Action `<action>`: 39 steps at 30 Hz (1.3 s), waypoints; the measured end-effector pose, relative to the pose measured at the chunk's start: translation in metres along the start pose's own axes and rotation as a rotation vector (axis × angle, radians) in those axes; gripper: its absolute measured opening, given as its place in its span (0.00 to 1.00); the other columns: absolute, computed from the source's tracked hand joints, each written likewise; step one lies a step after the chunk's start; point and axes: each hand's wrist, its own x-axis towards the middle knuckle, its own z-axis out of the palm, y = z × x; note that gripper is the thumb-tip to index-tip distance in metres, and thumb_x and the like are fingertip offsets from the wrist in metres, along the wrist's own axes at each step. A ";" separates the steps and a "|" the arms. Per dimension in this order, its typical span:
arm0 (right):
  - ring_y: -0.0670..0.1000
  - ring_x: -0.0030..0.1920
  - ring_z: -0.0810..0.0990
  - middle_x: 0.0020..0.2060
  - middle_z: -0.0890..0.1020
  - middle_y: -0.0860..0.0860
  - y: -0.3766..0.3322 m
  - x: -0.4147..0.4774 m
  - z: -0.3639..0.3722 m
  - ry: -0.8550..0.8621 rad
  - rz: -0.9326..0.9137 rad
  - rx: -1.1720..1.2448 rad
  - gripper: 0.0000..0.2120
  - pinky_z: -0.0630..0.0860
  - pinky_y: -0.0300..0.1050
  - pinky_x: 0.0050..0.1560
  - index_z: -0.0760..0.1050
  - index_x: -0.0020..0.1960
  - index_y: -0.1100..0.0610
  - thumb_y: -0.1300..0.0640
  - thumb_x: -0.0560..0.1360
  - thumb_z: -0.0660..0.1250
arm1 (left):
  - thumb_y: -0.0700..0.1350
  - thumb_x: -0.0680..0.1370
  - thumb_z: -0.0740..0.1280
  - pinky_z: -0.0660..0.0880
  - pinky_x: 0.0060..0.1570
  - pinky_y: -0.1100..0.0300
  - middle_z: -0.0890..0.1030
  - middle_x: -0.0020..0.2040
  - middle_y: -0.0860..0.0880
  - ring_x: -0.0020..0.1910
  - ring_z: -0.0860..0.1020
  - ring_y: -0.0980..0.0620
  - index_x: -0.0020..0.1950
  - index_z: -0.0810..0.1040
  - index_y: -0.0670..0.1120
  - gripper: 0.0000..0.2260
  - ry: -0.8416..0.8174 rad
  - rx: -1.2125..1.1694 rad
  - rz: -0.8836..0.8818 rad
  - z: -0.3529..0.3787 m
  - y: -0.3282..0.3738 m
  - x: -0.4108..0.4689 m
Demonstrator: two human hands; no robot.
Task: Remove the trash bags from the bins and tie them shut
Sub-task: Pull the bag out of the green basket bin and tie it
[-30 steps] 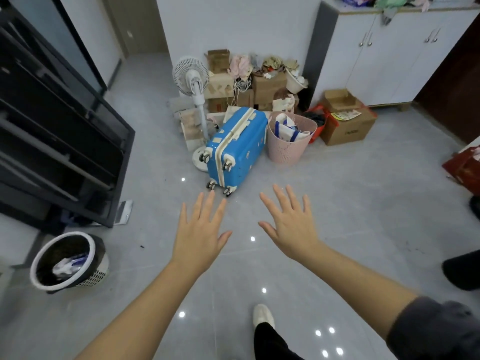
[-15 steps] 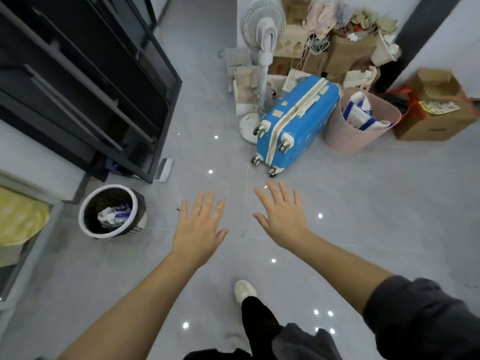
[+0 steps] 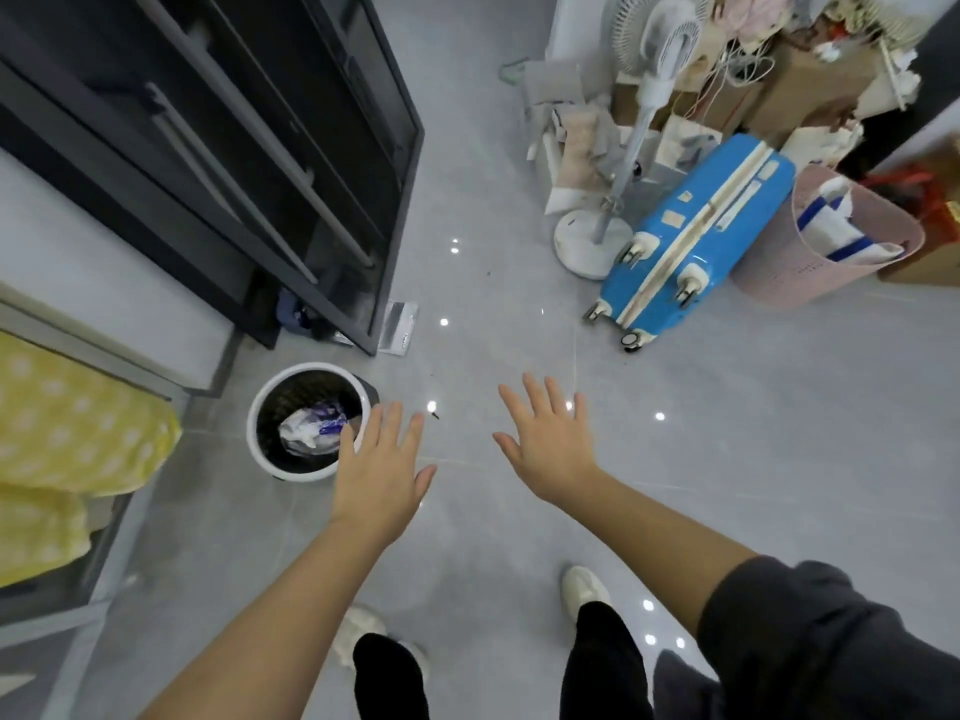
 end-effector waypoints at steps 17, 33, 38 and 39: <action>0.58 0.77 0.45 0.77 0.49 0.54 -0.229 0.193 0.163 -0.250 -0.034 -0.031 0.28 0.45 0.64 0.74 0.42 0.77 0.48 0.42 0.81 0.46 | 0.58 0.75 0.65 0.65 0.65 0.41 0.66 0.73 0.43 0.71 0.65 0.42 0.73 0.66 0.47 0.29 -0.197 -0.106 -0.273 0.181 -0.247 0.068; 0.59 0.64 0.69 0.66 0.69 0.56 -0.222 0.361 0.395 -0.027 0.114 0.346 0.23 0.71 0.56 0.58 0.60 0.70 0.58 0.51 0.77 0.58 | 0.47 0.77 0.63 0.71 0.51 0.48 0.75 0.61 0.40 0.59 0.74 0.38 0.65 0.68 0.43 0.18 0.179 -0.768 -0.978 0.446 -0.322 0.129; 0.59 0.48 0.74 0.55 0.76 0.60 -0.222 0.381 0.408 -0.076 0.247 0.527 0.14 0.69 0.47 0.47 0.68 0.59 0.63 0.55 0.79 0.53 | 0.44 0.77 0.60 0.71 0.43 0.52 0.80 0.50 0.41 0.47 0.77 0.39 0.57 0.72 0.45 0.09 0.308 -0.876 -0.990 0.474 -0.326 0.135; 0.59 0.47 0.73 0.54 0.76 0.60 -0.224 0.382 0.407 -0.071 0.253 0.515 0.13 0.68 0.46 0.45 0.68 0.58 0.64 0.56 0.79 0.53 | 0.42 0.77 0.59 0.73 0.44 0.51 0.80 0.50 0.42 0.47 0.77 0.39 0.57 0.73 0.45 0.10 0.338 -0.882 -0.980 0.476 -0.326 0.135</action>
